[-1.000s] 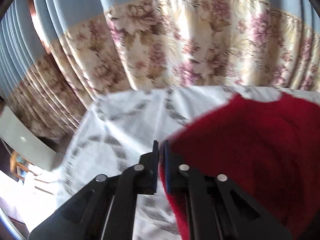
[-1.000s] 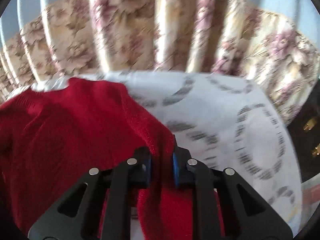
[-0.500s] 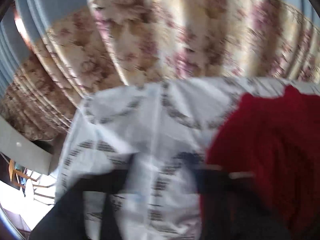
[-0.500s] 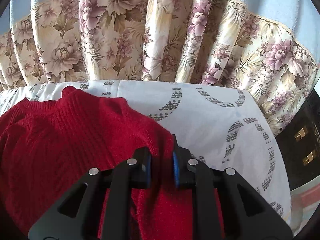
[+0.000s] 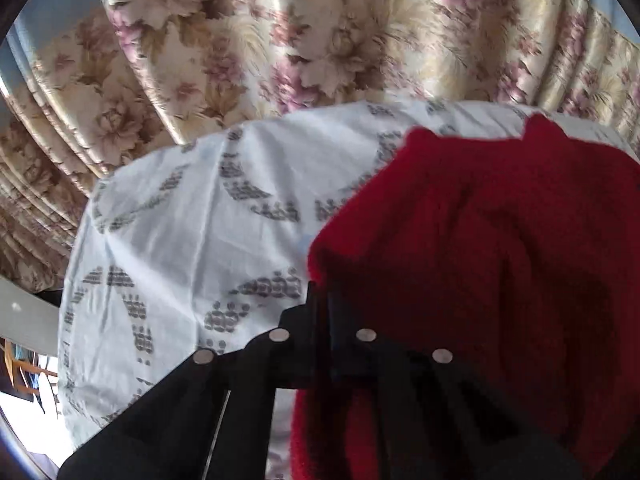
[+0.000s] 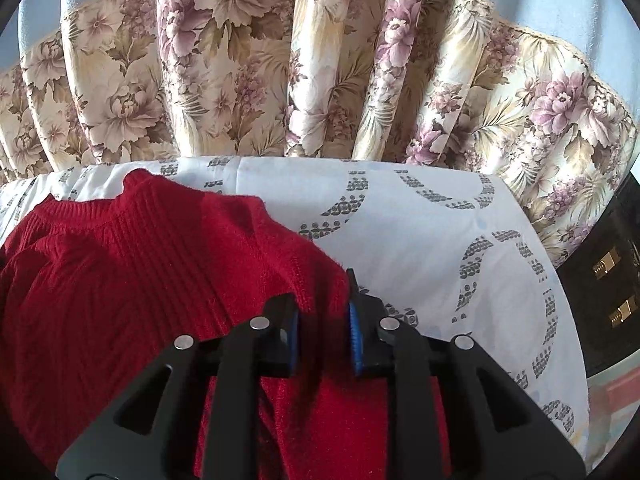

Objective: Fold small clothes

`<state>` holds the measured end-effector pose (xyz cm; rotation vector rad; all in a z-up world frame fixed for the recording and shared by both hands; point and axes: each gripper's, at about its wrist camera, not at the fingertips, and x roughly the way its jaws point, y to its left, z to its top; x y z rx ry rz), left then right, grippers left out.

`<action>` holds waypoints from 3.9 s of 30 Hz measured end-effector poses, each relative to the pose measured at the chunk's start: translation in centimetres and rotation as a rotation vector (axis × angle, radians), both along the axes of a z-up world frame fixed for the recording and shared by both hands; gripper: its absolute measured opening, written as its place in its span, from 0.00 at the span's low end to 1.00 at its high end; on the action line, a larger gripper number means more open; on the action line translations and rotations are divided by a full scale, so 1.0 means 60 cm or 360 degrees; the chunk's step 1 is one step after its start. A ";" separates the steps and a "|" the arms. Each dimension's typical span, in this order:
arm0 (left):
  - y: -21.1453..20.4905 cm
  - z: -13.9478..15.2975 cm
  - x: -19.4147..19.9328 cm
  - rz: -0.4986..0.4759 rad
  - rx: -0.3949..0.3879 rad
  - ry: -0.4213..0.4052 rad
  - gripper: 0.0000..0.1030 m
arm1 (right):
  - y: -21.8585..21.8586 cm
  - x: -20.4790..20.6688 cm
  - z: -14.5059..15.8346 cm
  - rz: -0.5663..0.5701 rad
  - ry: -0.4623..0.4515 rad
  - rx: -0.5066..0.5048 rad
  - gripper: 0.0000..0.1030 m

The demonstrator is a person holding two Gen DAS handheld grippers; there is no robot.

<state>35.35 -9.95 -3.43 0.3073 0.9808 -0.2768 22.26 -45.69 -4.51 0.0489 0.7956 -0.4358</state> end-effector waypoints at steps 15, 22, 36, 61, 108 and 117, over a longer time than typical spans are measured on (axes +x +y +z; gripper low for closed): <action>0.050 0.057 0.119 0.0248 0.0216 -0.0278 0.04 | -0.013 0.050 0.025 -0.0050 -0.0032 -0.0130 0.10; 0.027 0.024 0.118 0.0218 0.0418 -0.0325 0.72 | -0.020 0.065 0.000 -0.0083 0.0044 -0.0073 0.35; 0.158 0.120 -0.333 0.0240 -0.0179 -0.0330 0.83 | 0.135 -0.291 0.086 0.0193 -0.0332 0.0003 0.65; 0.225 0.012 -0.498 0.0509 0.0002 -0.0371 0.13 | 0.214 -0.491 0.008 0.0136 -0.0263 0.0126 0.72; 0.023 -0.012 -0.466 0.0063 -0.0606 -0.0010 0.17 | 0.235 -0.492 -0.050 0.0369 -0.0078 0.0457 0.80; 0.088 0.027 -0.500 0.0090 -0.0516 -0.0084 0.15 | 0.238 -0.501 -0.041 0.0384 -0.0077 0.0456 0.80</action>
